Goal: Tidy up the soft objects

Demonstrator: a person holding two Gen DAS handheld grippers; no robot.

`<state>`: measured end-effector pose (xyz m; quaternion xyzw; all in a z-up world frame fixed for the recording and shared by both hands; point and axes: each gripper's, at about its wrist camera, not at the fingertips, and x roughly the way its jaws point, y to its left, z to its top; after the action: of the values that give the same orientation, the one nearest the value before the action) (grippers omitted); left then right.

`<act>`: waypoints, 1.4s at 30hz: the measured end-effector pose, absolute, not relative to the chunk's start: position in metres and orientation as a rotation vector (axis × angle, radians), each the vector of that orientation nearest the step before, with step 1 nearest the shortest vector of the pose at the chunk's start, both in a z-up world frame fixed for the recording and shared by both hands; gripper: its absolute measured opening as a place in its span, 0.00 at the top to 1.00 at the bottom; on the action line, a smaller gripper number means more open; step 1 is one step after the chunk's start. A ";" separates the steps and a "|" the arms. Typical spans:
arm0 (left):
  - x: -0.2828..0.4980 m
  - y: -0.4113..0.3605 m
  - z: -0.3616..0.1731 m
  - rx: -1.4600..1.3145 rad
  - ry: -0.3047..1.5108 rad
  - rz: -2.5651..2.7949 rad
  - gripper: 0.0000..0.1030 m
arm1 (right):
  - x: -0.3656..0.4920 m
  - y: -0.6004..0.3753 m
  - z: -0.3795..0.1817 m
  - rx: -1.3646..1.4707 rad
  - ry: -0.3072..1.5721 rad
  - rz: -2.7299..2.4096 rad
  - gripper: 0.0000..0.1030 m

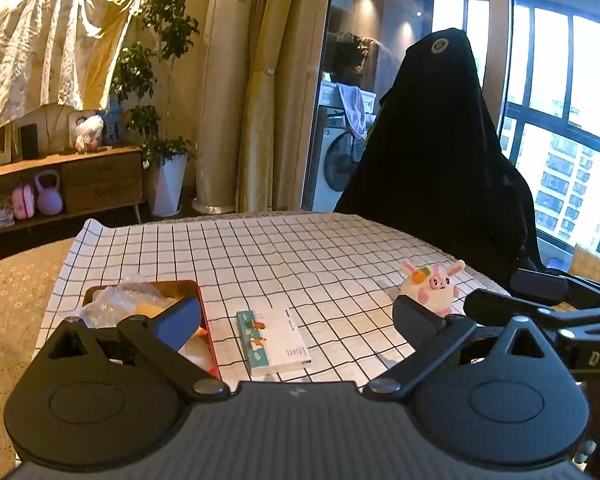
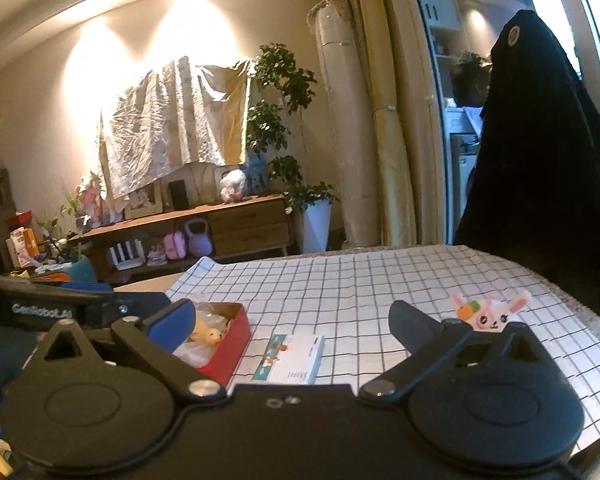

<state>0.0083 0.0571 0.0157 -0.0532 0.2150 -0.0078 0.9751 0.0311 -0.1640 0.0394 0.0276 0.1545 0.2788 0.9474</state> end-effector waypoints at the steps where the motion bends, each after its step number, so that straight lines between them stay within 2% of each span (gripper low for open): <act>1: 0.007 0.056 0.016 -0.100 0.428 -0.015 0.00 | 0.032 -0.165 0.039 0.059 0.316 0.559 0.00; 42: 0.005 0.057 0.006 -0.082 0.433 -0.034 0.00 | 0.027 -0.154 0.025 0.053 0.357 0.510 0.00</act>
<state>0.0046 0.0566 0.0064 -0.0406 0.2146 -0.0171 0.9757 0.0275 -0.1539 0.0254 0.0261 0.1755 0.2511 0.9516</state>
